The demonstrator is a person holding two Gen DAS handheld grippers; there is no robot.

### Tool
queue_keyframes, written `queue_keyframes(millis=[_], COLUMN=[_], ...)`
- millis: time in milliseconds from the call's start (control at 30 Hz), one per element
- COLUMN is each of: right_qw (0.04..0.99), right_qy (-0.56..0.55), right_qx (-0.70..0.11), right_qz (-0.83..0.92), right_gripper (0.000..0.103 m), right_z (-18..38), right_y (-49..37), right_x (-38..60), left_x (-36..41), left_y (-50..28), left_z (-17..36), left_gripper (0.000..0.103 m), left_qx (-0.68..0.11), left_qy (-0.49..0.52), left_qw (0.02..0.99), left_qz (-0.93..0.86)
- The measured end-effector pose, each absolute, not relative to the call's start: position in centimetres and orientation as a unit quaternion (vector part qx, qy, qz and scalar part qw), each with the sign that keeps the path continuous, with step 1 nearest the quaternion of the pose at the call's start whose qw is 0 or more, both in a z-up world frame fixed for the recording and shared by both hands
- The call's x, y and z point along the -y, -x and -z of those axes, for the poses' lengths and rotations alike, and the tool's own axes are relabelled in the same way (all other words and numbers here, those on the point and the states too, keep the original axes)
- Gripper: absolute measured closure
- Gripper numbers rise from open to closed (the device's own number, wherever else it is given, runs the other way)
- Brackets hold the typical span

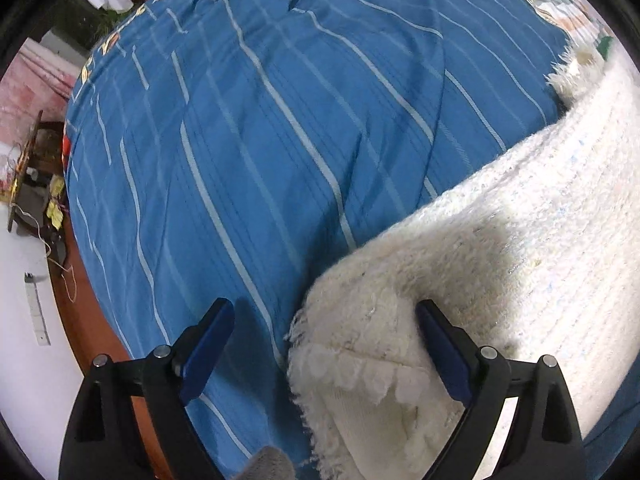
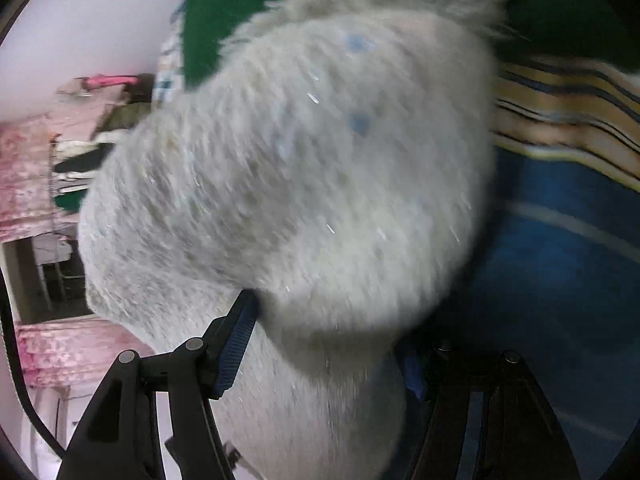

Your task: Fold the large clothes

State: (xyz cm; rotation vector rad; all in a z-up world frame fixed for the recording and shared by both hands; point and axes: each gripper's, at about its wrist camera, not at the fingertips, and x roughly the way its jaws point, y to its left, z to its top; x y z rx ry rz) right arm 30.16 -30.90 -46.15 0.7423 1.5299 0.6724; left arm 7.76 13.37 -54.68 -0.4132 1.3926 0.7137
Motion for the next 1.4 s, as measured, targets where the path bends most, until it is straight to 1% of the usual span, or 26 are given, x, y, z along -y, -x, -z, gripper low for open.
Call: queue_keyframes(millis=[33, 67, 133, 267, 333, 367, 467, 600, 700, 733, 800, 833, 867, 900, 933, 1000, 1133, 1167, 1200, 1233, 1300, 1367, 1400], right_qw=[0.609, 0.610, 0.621, 0.639, 0.644, 0.648, 0.663, 0.637, 0.612, 0.608, 0.623, 0.633, 0.645, 0.654, 0.659, 0.657, 0.626, 0.623, 0.630, 0.633, 0.639, 0.638, 0.634], right_qy=[-0.328, -0.337, -0.362, -0.428, -0.461, -0.472, -0.476, -0.473, -0.446, -0.446, -0.442, -0.430, -0.422, -0.421, -0.426, -0.426, -0.424, -0.435, -0.439, -0.445, -0.459, -0.500, -0.525], right_qx=[-0.659, -0.653, -0.635, -0.603, -0.590, -0.583, -0.578, -0.606, -0.648, -0.653, -0.645, -0.644, -0.637, -0.626, -0.615, -0.609, -0.631, -0.625, -0.615, -0.608, -0.596, -0.569, -0.555], right_qz=[-0.297, -0.295, -0.281, -0.212, -0.158, -0.127, -0.018, 0.059, 0.077, 0.071, 0.027, 0.002, -0.022, -0.047, -0.082, -0.125, -0.176, -0.180, -0.179, -0.179, -0.159, -0.137, -0.119], right_gripper=[0.070, 0.075, 0.079, 0.082, 0.084, 0.087, 0.090, 0.090, 0.090, 0.090, 0.085, 0.068, 0.038, 0.023, 0.013, 0.013, 0.014, 0.022, 0.036, 0.065, 0.077, 0.092, 0.096], right_z=[46.1, 45.9, 44.9, 42.0, 40.5, 39.8, 37.2, 35.7, 36.8, 37.2, 37.3, 37.3, 37.5, 38.0, 38.8, 40.3, 45.1, 45.8, 45.9, 45.7, 45.2, 44.1, 43.4], right_y=[-29.9, -29.5, -28.2, -23.1, -18.6, -16.4, -7.0, 4.1, 8.6, 9.0, 7.8, 6.6, 5.1, 3.5, 1.4, -2.1, -7.7, -8.3, -8.7, -8.9, -8.4, -5.9, -4.3], right_x=[30.8, 31.0, 32.2, 37.4, 41.7, 43.8, 50.3, 55.0, 55.1, 57.0, 57.5, 57.3, 57.0, 57.0, 57.0, 56.4, 54.7, 54.2, 53.6, 53.3, 53.2, 54.7, 55.8], left_x=[-13.5, -13.3, -13.5, -13.6, -13.5, -13.3, -12.7, -10.0, -7.5, -6.4, -5.3, -4.9, -4.6, -4.2, -4.0, -3.8, -3.8, -3.7, -3.7, -3.7, -3.5, -3.4, -3.3], left_y=[-8.7, -9.2, -10.0, -11.3, -11.5, -11.7, -11.8, -11.4, -11.5, -11.5, -11.3, -11.3, -11.4, -11.5, -11.8, -12.3, -13.3, -13.5, -13.7, -13.8, -13.9, -13.9, -13.8], left_z=[54.4, 54.5, 54.0, 52.0, 50.6, 49.7, 47.8, 47.6, 48.2, 48.6, 49.2, 49.4, 49.7, 49.9, 50.5, 51.3, 52.7, 52.8, 52.9, 52.9, 52.6, 52.1, 51.8], left_gripper=[0.009, 0.009, 0.009, 0.010, 0.010, 0.010, 0.010, 0.010, 0.010, 0.010, 0.010, 0.010, 0.010, 0.010, 0.010, 0.010, 0.010, 0.010, 0.010, 0.010, 0.010, 0.010, 0.010], left_qx=[-0.623, -0.621, -0.620, -0.612, -0.606, -0.601, -0.593, -0.600, -0.618, -0.622, -0.625, -0.626, -0.625, -0.624, -0.624, -0.624, -0.625, -0.625, -0.624, -0.622, -0.621, -0.622, -0.619], left_qy=[0.177, 0.170, 0.153, 0.132, 0.129, 0.126, 0.117, 0.111, 0.096, 0.099, 0.106, 0.105, 0.105, 0.105, 0.105, 0.107, 0.111, 0.110, 0.108, 0.105, 0.097, 0.094, 0.091], left_qw=[0.692, 0.695, 0.700, 0.712, 0.721, 0.726, 0.736, 0.740, 0.734, 0.733, 0.733, 0.732, 0.733, 0.734, 0.733, 0.732, 0.729, 0.729, 0.730, 0.732, 0.733, 0.734, 0.738], left_qz=[-0.319, -0.320, -0.321, -0.317, -0.311, -0.310, -0.306, -0.284, -0.265, -0.257, -0.247, -0.247, -0.247, -0.248, -0.250, -0.251, -0.256, -0.256, -0.257, -0.258, -0.258, -0.255, -0.254])
